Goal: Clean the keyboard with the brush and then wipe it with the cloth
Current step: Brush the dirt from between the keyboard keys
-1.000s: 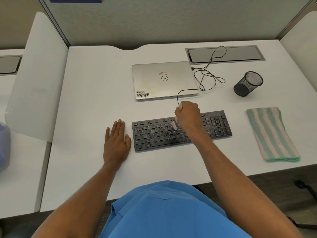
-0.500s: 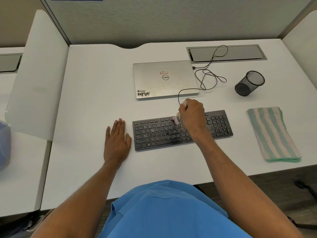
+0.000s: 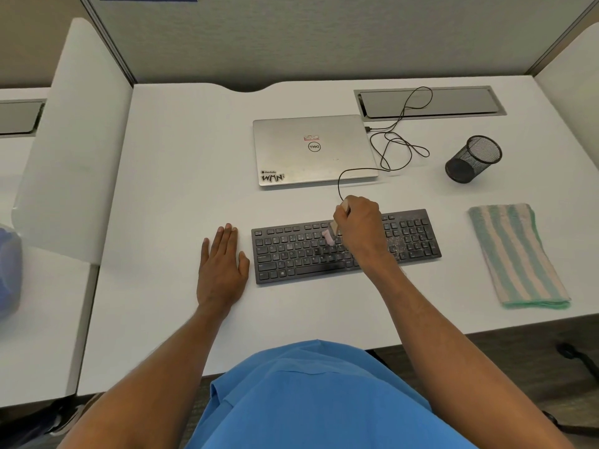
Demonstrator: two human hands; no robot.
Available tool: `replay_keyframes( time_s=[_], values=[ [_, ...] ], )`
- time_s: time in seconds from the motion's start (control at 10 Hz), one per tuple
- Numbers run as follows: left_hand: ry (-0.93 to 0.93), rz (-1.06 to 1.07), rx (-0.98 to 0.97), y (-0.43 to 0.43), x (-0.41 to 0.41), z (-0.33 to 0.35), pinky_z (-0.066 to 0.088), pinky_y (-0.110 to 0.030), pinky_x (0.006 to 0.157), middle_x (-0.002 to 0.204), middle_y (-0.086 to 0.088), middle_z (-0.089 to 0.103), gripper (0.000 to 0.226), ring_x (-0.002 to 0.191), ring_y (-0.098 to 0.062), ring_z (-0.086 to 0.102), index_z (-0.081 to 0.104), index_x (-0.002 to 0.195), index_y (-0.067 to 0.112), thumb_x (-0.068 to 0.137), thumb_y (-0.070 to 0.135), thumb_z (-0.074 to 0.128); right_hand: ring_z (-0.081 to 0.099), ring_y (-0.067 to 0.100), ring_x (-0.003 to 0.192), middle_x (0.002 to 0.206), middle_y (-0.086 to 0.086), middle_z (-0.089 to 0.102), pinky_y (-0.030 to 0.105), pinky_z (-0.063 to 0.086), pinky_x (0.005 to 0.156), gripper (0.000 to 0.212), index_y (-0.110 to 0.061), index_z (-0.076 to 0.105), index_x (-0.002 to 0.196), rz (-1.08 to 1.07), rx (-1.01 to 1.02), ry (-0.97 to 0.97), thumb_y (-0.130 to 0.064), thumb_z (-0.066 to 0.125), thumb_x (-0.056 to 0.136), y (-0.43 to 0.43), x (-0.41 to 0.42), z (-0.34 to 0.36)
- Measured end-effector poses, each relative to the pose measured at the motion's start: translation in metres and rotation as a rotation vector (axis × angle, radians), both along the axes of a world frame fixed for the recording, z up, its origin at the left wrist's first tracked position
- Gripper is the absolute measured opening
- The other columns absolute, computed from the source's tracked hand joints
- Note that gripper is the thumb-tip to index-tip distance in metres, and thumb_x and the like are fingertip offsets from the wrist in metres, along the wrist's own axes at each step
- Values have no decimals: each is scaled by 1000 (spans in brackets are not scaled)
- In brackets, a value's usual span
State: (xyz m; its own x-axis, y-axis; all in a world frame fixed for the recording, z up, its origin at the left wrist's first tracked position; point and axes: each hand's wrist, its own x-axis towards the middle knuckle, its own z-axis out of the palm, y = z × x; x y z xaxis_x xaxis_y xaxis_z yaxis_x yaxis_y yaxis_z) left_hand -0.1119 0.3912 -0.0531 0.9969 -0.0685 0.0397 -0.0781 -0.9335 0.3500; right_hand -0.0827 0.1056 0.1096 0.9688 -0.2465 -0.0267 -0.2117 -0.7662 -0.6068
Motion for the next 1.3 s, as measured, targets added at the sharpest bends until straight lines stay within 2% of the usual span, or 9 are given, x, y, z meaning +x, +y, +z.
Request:
replay_keyframes(
  time_s=[0.2, 0.3, 0.4, 0.6, 0.7, 0.9, 1.0, 1.2, 1.3],
  values=[
    [1, -4, -3, -1, 0, 0, 5, -43, 133, 174, -5, 26, 68, 162, -16, 16, 30, 166, 9, 103, 36, 28, 50, 6, 54, 65, 4, 58, 25, 40, 50, 37, -7, 53, 67, -18, -18, -86, -19, 52, 102, 2, 1, 0],
    [-2, -4, 0, 0, 1, -1, 7, -44, 133, 174, -5, 26, 68, 162, -16, 17, 31, 165, 9, 103, 37, 27, 49, 4, 53, 64, 3, 58, 20, 38, 50, 38, -6, 53, 66, 8, -20, -49, -16, 51, 103, 3, -5, -7],
    [0, -5, 1, 0, 1, -2, 7, -45, 133, 174, -5, 26, 68, 162, -16, 17, 31, 165, 9, 103, 37, 27, 49, 12, 55, 63, 5, 56, 31, 41, 52, 37, -9, 50, 63, 16, -55, -23, -12, 51, 100, 0, -8, -7],
    [3, -4, -2, 0, 1, -3, 6, -44, 133, 174, -4, 25, 68, 162, -15, 16, 30, 166, 10, 103, 37, 28, 54, -10, 50, 72, 20, 51, 3, 38, 45, 27, 10, 57, 78, 75, 148, 62, -2, 49, 102, 0, -12, 20],
    [4, -6, -2, 0, 1, -3, 6, -44, 133, 174, -4, 25, 68, 162, -15, 16, 30, 166, 10, 103, 36, 28, 53, -9, 62, 80, 4, 46, -4, 37, 54, 19, 8, 64, 93, 220, 185, 96, 0, 50, 102, 9, -5, 28],
    [4, -10, 1, 0, 0, -1, 5, -43, 133, 174, -5, 25, 68, 163, -16, 16, 29, 166, 9, 104, 37, 27, 62, 9, 81, 97, 7, 60, 5, 37, 52, 16, 1, 71, 101, 411, -50, 218, -3, 55, 99, 12, 9, 15],
    [5, -9, 1, 0, 0, -1, 5, -43, 133, 174, -5, 25, 68, 163, -16, 16, 29, 166, 9, 104, 37, 27, 64, 20, 93, 103, 10, 63, 16, 45, 63, 17, -4, 72, 102, 356, -100, 212, -3, 56, 97, -1, 10, 10],
    [7, -8, 0, -1, 0, 0, 5, -43, 134, 174, -4, 25, 69, 163, -16, 15, 29, 166, 10, 103, 38, 26, 55, 7, 86, 105, 0, 51, 6, 37, 60, 22, -8, 65, 112, 197, -61, 193, -9, 46, 101, -13, 9, 10],
    [7, -5, -2, 0, 0, 0, 5, -44, 134, 174, -4, 24, 69, 163, -15, 15, 29, 166, 10, 103, 37, 26, 52, 12, 85, 105, 3, 53, 5, 40, 67, 20, -5, 67, 111, 302, -76, 156, -8, 50, 101, 5, 9, 12]
  ],
)
